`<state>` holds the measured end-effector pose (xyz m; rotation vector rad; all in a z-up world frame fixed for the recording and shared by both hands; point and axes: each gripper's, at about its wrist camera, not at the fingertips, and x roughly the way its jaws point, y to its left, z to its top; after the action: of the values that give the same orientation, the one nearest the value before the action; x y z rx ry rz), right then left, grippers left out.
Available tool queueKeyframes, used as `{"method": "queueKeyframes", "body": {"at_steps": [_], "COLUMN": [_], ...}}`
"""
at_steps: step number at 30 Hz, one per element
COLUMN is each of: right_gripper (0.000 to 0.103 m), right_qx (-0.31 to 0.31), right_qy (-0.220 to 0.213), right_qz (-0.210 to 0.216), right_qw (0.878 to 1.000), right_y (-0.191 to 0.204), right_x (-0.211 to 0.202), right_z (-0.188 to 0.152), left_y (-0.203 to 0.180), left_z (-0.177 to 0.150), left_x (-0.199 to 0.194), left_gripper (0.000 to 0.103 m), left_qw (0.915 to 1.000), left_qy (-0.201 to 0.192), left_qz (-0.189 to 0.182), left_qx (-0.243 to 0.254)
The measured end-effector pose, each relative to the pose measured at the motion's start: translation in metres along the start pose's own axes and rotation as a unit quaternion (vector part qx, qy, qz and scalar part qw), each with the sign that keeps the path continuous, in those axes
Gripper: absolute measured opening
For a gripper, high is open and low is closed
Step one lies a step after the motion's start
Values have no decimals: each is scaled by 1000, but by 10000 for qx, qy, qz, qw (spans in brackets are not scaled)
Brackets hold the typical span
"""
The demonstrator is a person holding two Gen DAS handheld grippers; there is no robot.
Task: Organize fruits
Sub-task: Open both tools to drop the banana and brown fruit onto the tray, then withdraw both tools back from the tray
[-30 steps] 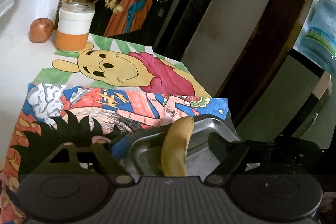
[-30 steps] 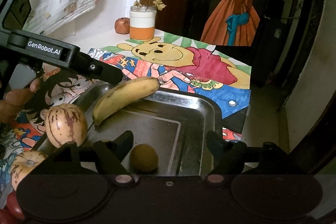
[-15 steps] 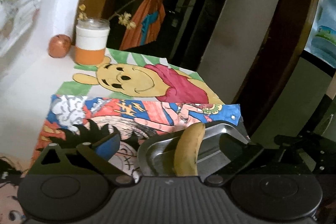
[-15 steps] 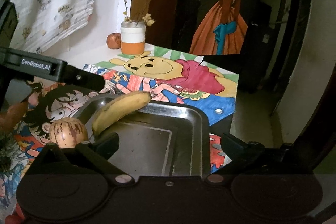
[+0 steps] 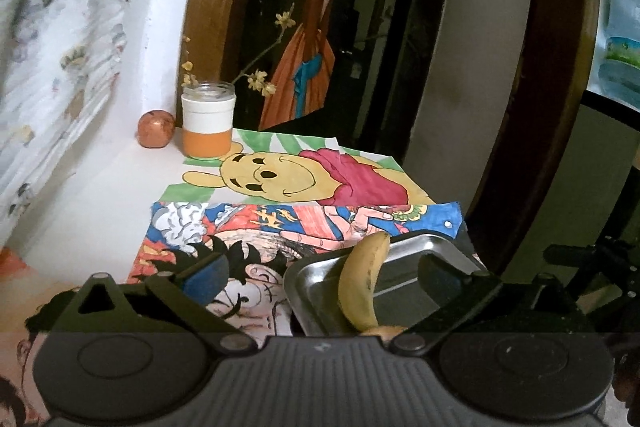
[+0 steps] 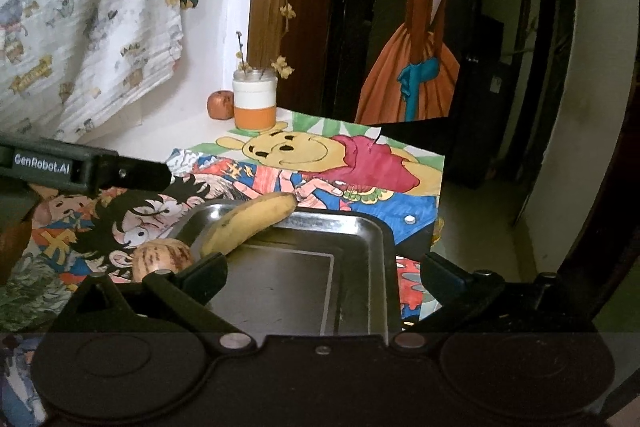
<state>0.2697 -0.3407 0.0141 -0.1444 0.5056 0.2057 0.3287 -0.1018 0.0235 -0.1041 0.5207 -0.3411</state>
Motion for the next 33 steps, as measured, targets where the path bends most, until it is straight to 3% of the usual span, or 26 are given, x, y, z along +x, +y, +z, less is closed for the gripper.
{"method": "queueKeyframes", "body": {"at_steps": [26,33], "right_gripper": [102,102], "right_qx": [119,84], "right_qy": [-466,-682], "right_qz": [92,-110], "right_qw": [9988,9976], "right_y": [21,31], "right_x": [-98,-117], "right_z": [-16,-25], "left_y": [-41,-48], "left_z": [-40,-51], "left_x": [-111,-131], "left_gripper": [103,103], "left_qw": [9984,9967], "left_qy": [-170,-350], "left_qz": [531,720], "left_qx": [-91,-141]}}
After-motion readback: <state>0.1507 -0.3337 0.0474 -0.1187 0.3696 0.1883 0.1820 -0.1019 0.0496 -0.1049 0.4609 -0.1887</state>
